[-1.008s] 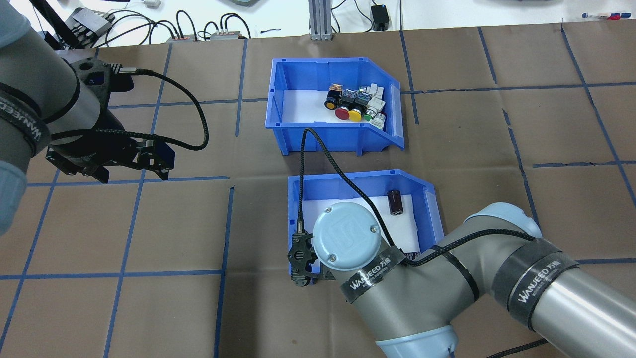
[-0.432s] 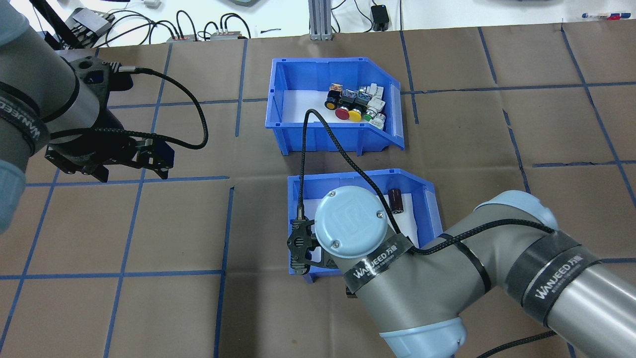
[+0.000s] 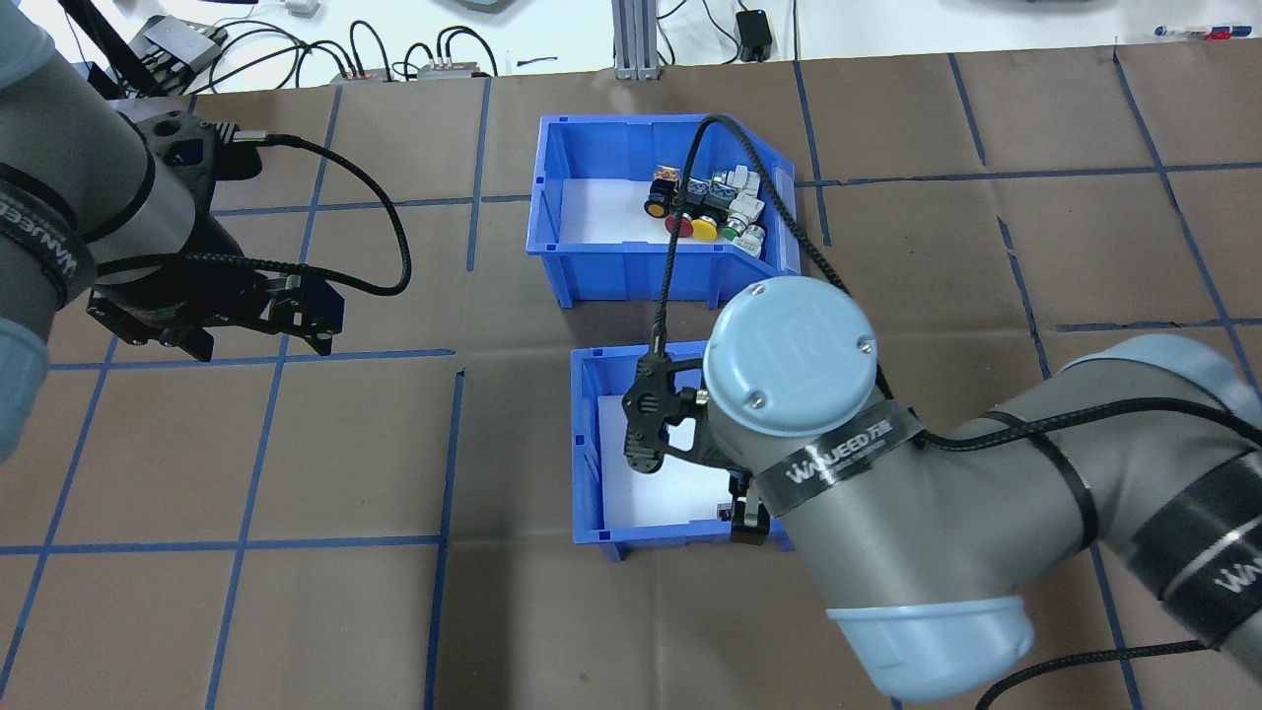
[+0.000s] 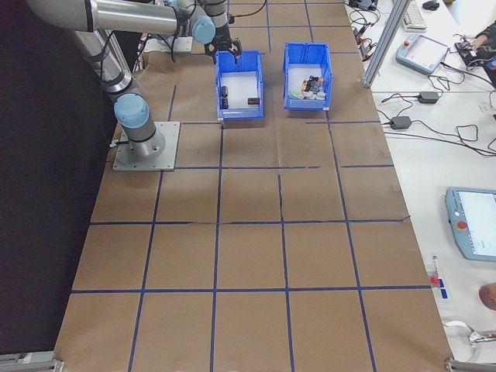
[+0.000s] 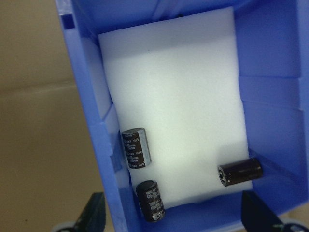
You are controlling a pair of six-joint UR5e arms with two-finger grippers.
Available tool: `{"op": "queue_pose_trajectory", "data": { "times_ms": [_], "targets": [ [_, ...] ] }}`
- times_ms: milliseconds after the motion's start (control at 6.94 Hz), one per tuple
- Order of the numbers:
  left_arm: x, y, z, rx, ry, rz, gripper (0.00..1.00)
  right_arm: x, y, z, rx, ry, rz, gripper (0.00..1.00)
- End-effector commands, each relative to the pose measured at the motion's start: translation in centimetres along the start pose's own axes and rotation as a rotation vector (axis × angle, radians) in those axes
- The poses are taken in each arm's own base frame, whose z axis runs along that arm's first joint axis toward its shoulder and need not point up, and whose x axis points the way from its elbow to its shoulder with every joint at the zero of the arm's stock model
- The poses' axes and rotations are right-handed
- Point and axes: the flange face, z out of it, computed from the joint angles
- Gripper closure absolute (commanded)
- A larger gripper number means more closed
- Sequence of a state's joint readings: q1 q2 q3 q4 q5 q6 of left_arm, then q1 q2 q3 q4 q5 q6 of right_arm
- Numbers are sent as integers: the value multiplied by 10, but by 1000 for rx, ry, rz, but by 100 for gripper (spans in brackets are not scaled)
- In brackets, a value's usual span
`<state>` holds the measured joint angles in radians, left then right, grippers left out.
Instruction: Place button box in front
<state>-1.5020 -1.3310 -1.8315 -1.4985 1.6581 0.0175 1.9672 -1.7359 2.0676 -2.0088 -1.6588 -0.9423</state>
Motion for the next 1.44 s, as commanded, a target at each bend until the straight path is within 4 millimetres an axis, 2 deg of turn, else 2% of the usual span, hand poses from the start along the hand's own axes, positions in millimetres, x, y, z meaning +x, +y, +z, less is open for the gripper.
{"op": "queue_pose_trajectory", "data": {
  "times_ms": [0, 288, 432, 720, 864, 1008, 1297],
  "targets": [
    [0, 1, 1, -2, 0, 1, 0, 59, 45, -32, 19, 6, 262, 0],
    [0, 1, 1, -2, 0, 1, 0, 123, 90, -67, 79, 9, 666, 0],
    [0, 1, 1, -2, 0, -1, 0, 148, 113, -68, 79, 9, 916, 0],
    [0, 1, 1, -2, 1, -2, 0, 180, 108, -72, 104, -28, 1228, 0],
    [0, 1, 1, -2, 1, -2, 0, 192, 107, -73, 44, -71, 1320, 0],
    [0, 0, 2, -4, 1, -1, 0, 198, 106, -79, -14, -113, 1350, 0],
    [-2, 0, 1, -3, 0, 4, 0, 198, 106, -73, -50, -135, 1388, 0]
  ]
}}
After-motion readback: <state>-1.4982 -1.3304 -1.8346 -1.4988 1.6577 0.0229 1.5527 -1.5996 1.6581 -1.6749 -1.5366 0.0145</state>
